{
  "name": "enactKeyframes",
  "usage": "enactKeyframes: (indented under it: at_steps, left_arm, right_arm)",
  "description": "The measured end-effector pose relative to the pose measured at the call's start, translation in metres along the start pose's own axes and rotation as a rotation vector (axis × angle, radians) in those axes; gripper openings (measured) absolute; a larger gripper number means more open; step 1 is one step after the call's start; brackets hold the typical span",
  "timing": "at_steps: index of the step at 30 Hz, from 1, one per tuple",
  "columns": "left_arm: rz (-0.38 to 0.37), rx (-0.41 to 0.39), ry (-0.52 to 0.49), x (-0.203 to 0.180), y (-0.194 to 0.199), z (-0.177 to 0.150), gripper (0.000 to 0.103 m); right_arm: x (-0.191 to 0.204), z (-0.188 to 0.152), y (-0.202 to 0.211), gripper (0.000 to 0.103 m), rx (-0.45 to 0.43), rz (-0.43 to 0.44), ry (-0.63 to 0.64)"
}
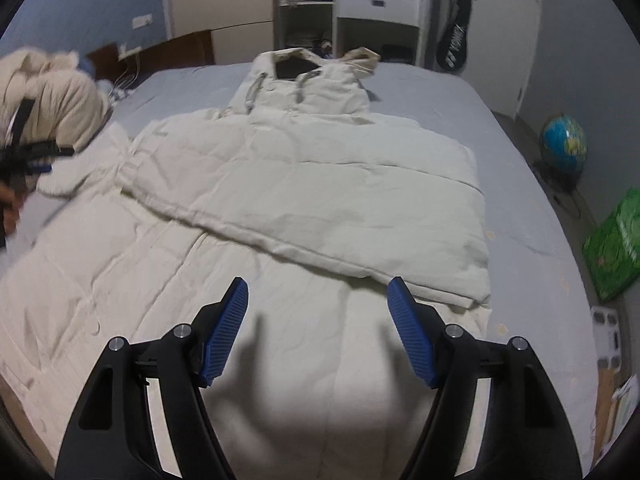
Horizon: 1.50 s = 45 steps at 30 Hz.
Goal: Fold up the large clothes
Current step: 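Grasp the cuff of the other sleeve with the left gripper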
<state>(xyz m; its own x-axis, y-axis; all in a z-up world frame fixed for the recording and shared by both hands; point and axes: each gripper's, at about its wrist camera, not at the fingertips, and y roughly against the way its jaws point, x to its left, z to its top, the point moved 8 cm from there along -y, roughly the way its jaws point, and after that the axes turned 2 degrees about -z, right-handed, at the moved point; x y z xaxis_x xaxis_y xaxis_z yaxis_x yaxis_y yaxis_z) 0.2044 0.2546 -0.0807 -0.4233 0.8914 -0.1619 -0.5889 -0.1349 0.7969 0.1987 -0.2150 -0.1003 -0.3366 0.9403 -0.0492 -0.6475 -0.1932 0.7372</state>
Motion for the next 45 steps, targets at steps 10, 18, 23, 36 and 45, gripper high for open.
enactKeyframes:
  at_steps: [10, 18, 23, 36, 45]
  left_arm:
    - [0.093, 0.013, 0.338, 0.16, -0.009, 0.018, 0.096]
    - [0.031, 0.003, 0.504, 0.213, -0.027, 0.02, 0.094]
    - [-0.008, -0.006, 0.641, 0.24, -0.041, 0.014, 0.082]
    - [-0.022, -0.165, 0.534, 0.234, -0.002, 0.043, 0.003]
    - [-0.067, -0.307, 0.29, 0.149, 0.076, 0.089, 0.003]
  right_arm:
    - [0.066, -0.015, -0.001, 0.069, -0.02, -0.016, 0.26]
    - [0.073, -0.009, 0.011, 0.069, -0.02, 0.034, 0.174]
    - [0.071, -0.017, 0.011, 0.069, 0.011, 0.017, 0.148]
    - [0.084, -0.017, 0.018, 0.069, 0.016, 0.046, 0.131]
    - [0.074, -0.009, 0.032, 0.069, -0.024, 0.082, 0.053]
